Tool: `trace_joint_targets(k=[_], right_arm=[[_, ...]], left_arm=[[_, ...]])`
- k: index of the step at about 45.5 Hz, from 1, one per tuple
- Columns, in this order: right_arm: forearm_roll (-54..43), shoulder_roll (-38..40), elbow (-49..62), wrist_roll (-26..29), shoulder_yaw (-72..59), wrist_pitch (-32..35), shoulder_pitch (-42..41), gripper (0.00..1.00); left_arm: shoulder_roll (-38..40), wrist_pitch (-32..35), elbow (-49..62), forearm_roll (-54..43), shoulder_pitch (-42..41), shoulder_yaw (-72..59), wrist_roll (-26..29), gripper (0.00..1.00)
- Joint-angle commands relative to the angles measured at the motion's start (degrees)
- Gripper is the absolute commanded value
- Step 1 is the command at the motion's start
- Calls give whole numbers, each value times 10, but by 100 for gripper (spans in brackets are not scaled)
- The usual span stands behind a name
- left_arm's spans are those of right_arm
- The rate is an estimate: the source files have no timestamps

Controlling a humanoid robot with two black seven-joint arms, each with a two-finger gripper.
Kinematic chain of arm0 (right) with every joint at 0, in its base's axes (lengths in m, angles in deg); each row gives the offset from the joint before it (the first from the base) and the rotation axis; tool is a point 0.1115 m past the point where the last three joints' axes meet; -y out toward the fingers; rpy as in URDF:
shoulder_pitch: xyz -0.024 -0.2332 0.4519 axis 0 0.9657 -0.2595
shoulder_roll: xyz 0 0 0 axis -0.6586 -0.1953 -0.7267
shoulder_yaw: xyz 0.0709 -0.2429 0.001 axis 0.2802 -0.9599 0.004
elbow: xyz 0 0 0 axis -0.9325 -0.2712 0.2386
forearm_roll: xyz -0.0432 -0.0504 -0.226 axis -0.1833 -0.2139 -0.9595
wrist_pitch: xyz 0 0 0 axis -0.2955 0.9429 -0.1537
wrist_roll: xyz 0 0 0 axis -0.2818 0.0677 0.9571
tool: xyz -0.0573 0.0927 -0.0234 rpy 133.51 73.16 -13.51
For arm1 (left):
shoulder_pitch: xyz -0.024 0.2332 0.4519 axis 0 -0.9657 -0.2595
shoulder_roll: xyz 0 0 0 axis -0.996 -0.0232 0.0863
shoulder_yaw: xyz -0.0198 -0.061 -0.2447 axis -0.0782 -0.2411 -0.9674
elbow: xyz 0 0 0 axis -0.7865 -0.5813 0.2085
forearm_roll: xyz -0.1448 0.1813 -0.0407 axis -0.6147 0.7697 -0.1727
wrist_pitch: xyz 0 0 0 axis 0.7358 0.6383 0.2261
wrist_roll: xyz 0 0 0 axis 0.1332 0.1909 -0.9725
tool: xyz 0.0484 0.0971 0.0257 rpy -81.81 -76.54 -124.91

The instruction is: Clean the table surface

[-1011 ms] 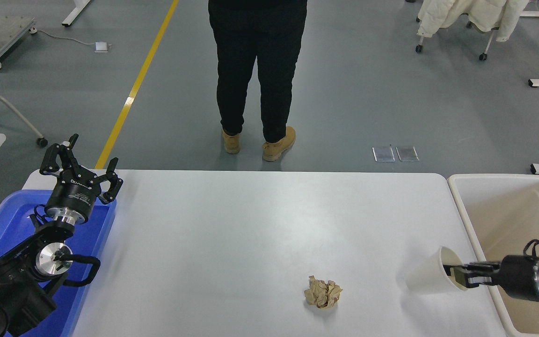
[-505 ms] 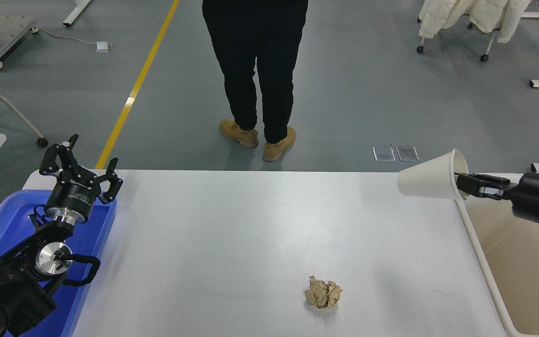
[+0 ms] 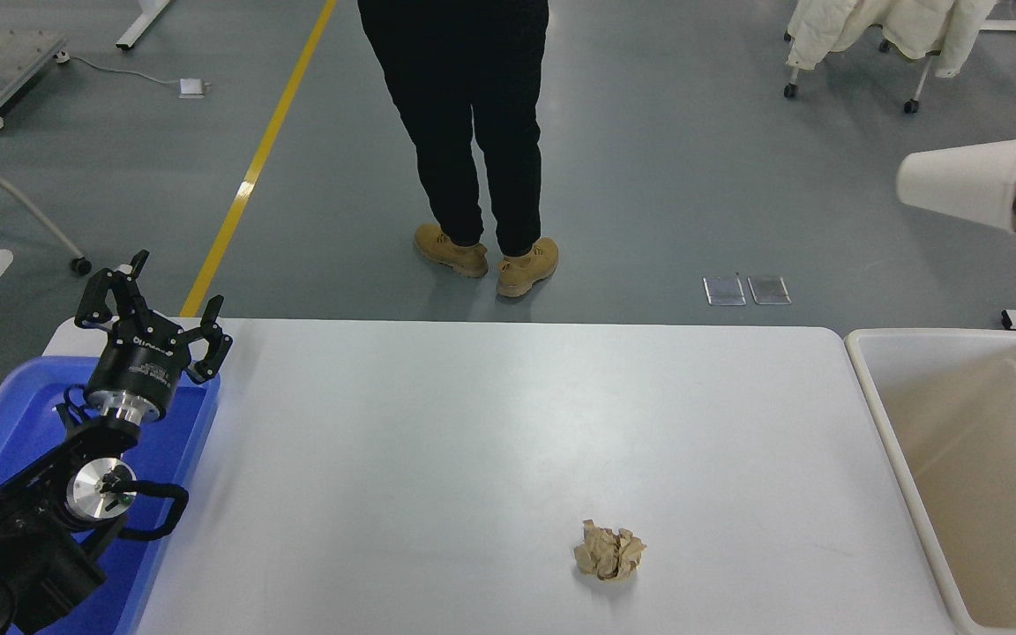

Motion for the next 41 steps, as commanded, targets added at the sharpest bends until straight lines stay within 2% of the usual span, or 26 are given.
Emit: trace_joint_targets(k=[1,9,14,27,41], right_arm=[[100,-69,168,109,-51,25,22,0],[117,-98,203,201,-73,25,55,0],[118,-113,219,234,-72,24,79,0],[130,-160,253,278,-72,14,149,0],[131,-207,255,285,-74,-1,209,0]], left_arm=[[0,0,0,0,0,0,0,100],[0,0,0,0,0,0,0,100],[0,0,0,0,0,0,0,100],[0,0,0,-1,0,0,0,100],[-1,0,0,0,0,0,0,100]])
